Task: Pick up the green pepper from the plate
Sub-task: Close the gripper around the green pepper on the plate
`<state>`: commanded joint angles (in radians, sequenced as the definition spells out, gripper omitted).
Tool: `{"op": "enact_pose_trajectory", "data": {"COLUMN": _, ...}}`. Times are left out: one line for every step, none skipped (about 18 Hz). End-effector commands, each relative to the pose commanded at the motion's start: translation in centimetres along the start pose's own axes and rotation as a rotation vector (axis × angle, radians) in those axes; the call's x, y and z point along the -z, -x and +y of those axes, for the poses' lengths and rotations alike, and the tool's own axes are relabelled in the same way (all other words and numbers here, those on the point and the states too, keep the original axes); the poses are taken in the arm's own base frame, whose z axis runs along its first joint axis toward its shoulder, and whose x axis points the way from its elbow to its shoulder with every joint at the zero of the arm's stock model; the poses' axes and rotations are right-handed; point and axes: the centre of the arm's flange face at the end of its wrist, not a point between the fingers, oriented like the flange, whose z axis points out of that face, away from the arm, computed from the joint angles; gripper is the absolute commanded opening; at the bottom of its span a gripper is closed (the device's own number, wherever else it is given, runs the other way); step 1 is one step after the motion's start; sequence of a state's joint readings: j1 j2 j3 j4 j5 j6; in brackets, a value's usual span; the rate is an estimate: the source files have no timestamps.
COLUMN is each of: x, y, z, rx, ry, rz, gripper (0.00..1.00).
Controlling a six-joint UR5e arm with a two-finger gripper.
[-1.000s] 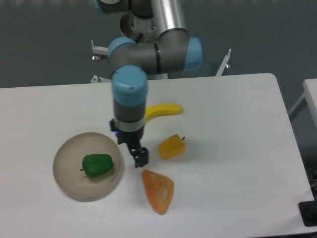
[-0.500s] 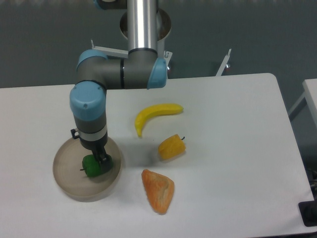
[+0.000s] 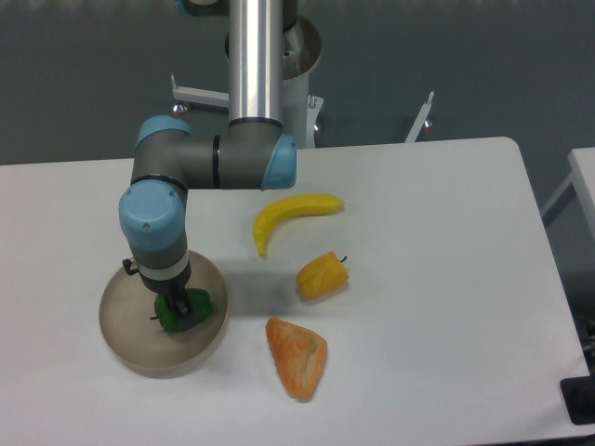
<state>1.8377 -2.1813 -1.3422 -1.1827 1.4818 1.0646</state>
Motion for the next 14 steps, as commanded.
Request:
{"op": "enact_pose_trajectory", "data": {"x": -0.4, "y": 0.1, "z": 0.0, "rx": 0.002, "ry": 0.005, "rz": 0.006, "gripper": 0.96}}
{"op": "enact_pose_trajectory", "data": {"x": -0.6, "y": 0.1, "z": 0.0, "rx": 0.002, "ry": 0.006, "rz": 0.007, "gripper": 0.85}}
{"op": "enact_pose_trajectory", "data": {"x": -0.8, "y": 0.2, "z": 0.0, "rx": 0.002, "ry": 0.005, "rz": 0.009, "gripper": 0.72}}
{"op": "enact_pose_trajectory", "data": {"x": -1.0, "y": 0.2, "z": 0.0, "rx": 0.003, "ry": 0.007, "rz": 0.013, "gripper": 0.56}}
{"op": "enact_pose_trajectory", "data": {"x": -1.0, "y": 0.2, "z": 0.0, "rx": 0.003, "ry": 0.007, "rz": 0.013, "gripper": 0.38}}
{"op": "enact_pose_trajectory", "data": {"x": -1.0, "y": 0.2, "z": 0.0, "rx": 0.001, "ry": 0.007, "rz": 0.013, "gripper": 0.27}}
{"op": "enact_pose_trajectory", "data": {"x": -0.8, "y": 0.2, "z": 0.0, "rx": 0.001, "ry": 0.005, "rz": 0.011, "gripper": 0.18}}
{"op": "enact_pose_trajectory", "data": {"x": -0.1, "y": 0.1, "z": -0.1, "rx": 0.002, "ry": -0.002, "rz": 0.003, "gripper": 0.10}}
{"op": "enact_pose_trajectory", "data": {"x": 1.2, "y": 0.2, "z": 0.2, "rx": 0.020, "ry": -0.012, "rz": -0.011, "gripper": 0.10}}
{"op": "enact_pose_trajectory", "data": {"x": 2.5, "y": 0.4, "z": 0.8, "rx": 0.041, "ry": -0.023, "rz": -0.025, "gripper": 0.10}}
{"op": "enact_pose_trajectory", "data": {"x": 4.0, "y": 0.8, "z": 1.7, "rx": 0.062, "ry": -0.036, "rz": -0.039, "gripper": 0.10}}
{"op": "enact_pose_trajectory", "data": {"x": 5.8, "y": 1.3, "z": 3.0, "rx": 0.085, "ry": -0.046, "rz": -0.062, "gripper": 0.10}}
{"op": "enact_pose_trajectory", "data": {"x": 7.3, "y": 1.5, "z": 3.8, "rx": 0.094, "ry": -0.050, "rz": -0.082, "gripper": 0.10}}
{"op": "enact_pose_trajectory", "data": {"x": 9.1, "y": 1.6, "z": 4.8, "rx": 0.111, "ry": -0.056, "rz": -0.101, "gripper": 0.10}}
